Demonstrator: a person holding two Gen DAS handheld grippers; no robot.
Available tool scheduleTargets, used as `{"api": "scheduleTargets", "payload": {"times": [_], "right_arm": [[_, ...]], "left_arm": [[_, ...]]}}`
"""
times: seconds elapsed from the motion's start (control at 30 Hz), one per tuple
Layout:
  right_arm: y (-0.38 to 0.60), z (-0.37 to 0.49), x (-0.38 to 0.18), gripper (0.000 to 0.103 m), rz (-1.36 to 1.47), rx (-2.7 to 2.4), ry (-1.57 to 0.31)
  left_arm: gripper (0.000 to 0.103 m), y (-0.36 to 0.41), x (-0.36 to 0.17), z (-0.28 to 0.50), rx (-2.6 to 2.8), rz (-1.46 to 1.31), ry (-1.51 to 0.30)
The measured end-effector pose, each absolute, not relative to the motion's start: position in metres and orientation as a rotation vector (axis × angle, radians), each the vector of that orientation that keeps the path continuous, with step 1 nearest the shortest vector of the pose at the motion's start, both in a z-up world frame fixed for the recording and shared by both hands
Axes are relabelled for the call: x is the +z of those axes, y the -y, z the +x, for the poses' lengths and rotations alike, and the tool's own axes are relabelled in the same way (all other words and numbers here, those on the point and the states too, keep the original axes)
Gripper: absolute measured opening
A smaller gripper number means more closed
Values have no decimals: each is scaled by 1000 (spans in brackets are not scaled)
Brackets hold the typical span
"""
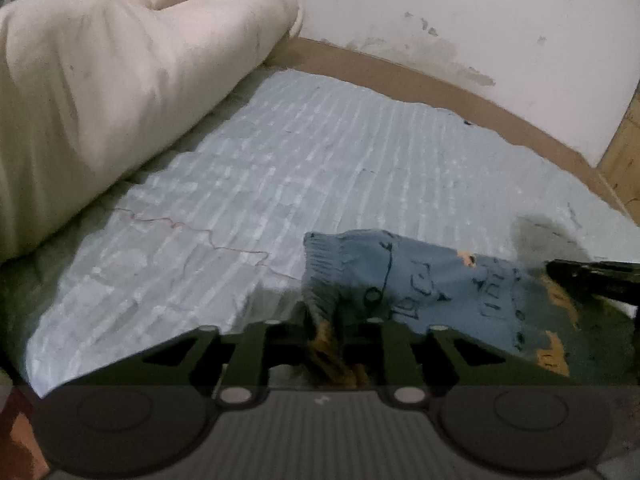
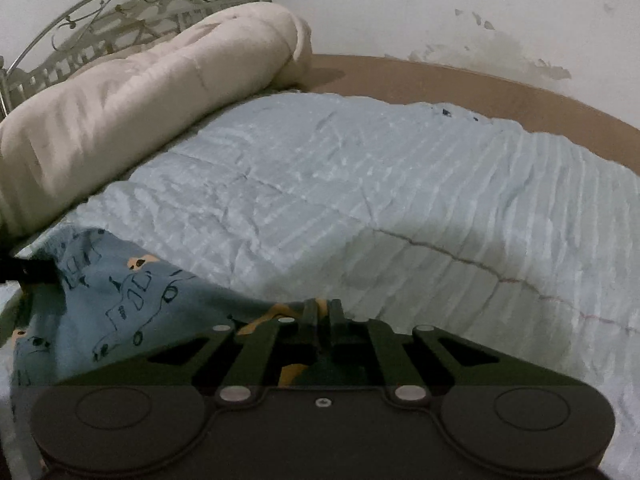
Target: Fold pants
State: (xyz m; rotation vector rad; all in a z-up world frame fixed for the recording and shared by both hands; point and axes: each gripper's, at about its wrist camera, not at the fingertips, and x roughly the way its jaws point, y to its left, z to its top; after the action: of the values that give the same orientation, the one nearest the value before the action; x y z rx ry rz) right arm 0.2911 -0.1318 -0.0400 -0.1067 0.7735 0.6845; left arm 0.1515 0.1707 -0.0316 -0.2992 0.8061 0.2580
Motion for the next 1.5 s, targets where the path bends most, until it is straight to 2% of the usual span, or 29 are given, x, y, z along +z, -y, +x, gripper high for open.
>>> {"api": "scheduleTargets", "payload": {"times": [0.07,0.1,0.17,0.3,0.33,0.4,0.5,0.63,0.87,1.03,1.2,1.5], "right_arm": [[135,283,-33,24,-110,662,-742],[137,276,-28,28,-120,655,-724],[141,257,-20,52,-140,646,-697],[147,221,-23,63,-203,620,-690],[147,214,-27,70,-225,606,-700],[152,207,-36,73,-264,562,-716],[174,202,-36,83,-250,489,-714],[220,199,-36,100,-304,357,-709],[338,167,-16,102,-63,125,-694],[412,110,4,102,265,39,-588],[467,71,-6,102,499,65,-533],[500,74,-32,102,512,76,-640]], "left_arm": [[65,-163,-23,148,320,-252,-771],[70,-158,-19,144,344,-226,-748],[81,-144,-11,144,363,-174,-709],[88,-99,-8,157,296,-72,-663],[88,-88,-9,161,269,-48,-664],[88,-69,-18,171,236,-1,-680],[88,-50,-36,187,214,77,-753],[100,-45,-51,194,250,118,-787],[102,-28,-21,191,245,96,-765],[103,40,4,198,54,91,-694],[102,119,2,213,-148,59,-707],[102,219,-21,248,-395,28,-741]]}}
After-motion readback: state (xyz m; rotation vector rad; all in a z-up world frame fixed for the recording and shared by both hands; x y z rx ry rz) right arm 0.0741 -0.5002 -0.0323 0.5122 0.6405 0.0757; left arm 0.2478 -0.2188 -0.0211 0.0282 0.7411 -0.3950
